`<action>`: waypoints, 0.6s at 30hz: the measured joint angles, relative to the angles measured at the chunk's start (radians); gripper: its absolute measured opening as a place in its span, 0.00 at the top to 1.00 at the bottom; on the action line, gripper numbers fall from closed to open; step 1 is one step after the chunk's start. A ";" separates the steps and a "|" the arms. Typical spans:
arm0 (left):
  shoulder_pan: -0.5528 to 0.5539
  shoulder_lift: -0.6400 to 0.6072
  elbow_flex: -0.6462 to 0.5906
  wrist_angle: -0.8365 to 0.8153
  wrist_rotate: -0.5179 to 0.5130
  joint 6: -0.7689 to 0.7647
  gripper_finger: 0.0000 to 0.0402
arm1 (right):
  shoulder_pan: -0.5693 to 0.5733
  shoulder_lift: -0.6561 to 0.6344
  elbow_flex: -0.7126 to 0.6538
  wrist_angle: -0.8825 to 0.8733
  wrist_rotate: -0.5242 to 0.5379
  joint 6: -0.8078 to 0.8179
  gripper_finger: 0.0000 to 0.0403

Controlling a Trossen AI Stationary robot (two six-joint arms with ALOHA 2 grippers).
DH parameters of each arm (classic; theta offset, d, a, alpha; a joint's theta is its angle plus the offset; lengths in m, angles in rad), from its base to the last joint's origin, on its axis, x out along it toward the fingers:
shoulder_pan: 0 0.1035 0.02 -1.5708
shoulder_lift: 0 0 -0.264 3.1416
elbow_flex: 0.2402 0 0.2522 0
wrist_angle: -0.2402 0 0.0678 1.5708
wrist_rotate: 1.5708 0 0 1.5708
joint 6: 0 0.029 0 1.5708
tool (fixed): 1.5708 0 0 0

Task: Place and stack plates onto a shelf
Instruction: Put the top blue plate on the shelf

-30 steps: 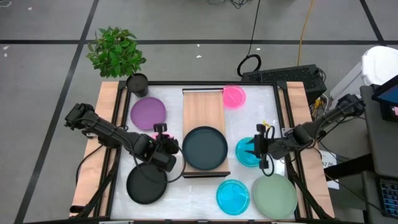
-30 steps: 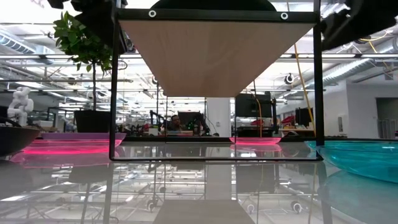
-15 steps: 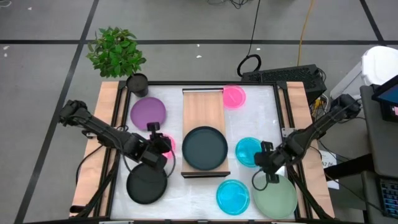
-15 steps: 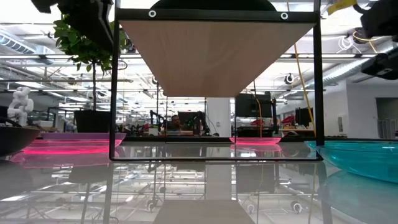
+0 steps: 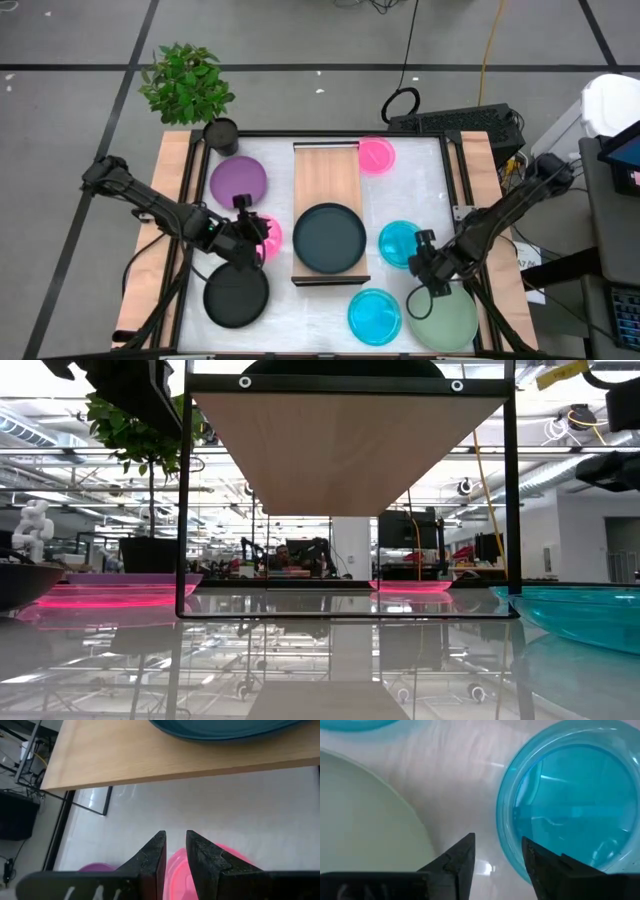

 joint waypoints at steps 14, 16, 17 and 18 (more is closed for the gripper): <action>0.000 0.000 0.000 0.057 0.002 0.044 0.80 | -0.001 0.128 0.000 0.008 0.050 -0.030 0.74; 0.000 0.000 0.000 0.061 0.002 0.044 0.80 | -0.001 0.143 0.000 0.010 0.052 -0.033 0.75; 0.000 0.000 0.000 0.064 0.002 0.046 0.80 | -0.001 0.150 0.000 0.012 0.052 -0.037 0.76; 0.000 0.000 0.000 0.066 0.002 0.050 0.80 | -0.001 0.156 0.000 0.013 0.053 -0.039 0.76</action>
